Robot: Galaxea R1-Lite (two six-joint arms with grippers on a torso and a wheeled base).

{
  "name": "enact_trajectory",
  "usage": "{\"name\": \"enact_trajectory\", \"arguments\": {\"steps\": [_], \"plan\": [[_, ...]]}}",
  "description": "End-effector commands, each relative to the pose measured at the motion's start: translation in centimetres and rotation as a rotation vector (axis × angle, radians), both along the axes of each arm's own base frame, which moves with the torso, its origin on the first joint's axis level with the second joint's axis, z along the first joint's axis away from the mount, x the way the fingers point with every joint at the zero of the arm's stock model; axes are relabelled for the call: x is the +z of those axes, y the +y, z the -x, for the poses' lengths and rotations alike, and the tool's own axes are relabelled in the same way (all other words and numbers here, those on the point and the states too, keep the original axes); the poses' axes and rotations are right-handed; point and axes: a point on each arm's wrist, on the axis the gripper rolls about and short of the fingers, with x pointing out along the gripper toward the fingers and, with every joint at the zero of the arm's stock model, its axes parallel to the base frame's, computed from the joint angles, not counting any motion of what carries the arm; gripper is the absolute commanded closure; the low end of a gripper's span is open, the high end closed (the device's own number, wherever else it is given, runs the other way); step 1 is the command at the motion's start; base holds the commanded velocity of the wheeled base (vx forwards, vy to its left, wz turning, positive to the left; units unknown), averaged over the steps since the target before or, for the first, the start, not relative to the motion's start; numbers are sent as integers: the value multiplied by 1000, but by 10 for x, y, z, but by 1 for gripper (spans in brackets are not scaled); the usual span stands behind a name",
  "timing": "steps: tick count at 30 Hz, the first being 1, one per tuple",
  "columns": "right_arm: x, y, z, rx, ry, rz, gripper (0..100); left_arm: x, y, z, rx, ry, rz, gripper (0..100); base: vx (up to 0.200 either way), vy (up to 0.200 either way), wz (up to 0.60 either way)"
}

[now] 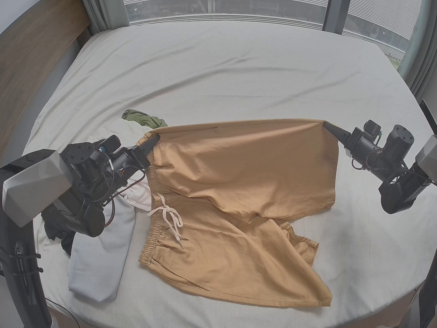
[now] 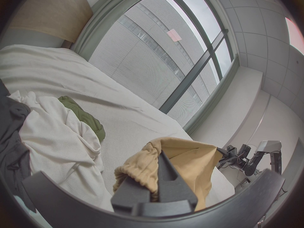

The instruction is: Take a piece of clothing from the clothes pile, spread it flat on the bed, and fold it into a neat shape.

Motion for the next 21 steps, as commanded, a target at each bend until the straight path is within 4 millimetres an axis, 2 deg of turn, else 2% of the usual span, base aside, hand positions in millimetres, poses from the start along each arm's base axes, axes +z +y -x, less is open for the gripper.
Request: {"name": "enact_trajectory", "arguments": {"steps": [1,19,20,21], "plan": [[-9,0,-7,-1,14,1,100,-8,0,-7,9,5,6,100,0,0,0],[-10,-6,-14,-15,5,2,100,-9,2,-16,8,12,42,100,0,0,0],[-10,-6,-14,-17,14,2,0,-8,2,-17,8,10,50,0,0,0,0],[-10,-6,-14,-17,16,2,0,-10,1,-18,5,14,53,0,0,0,0]]}}
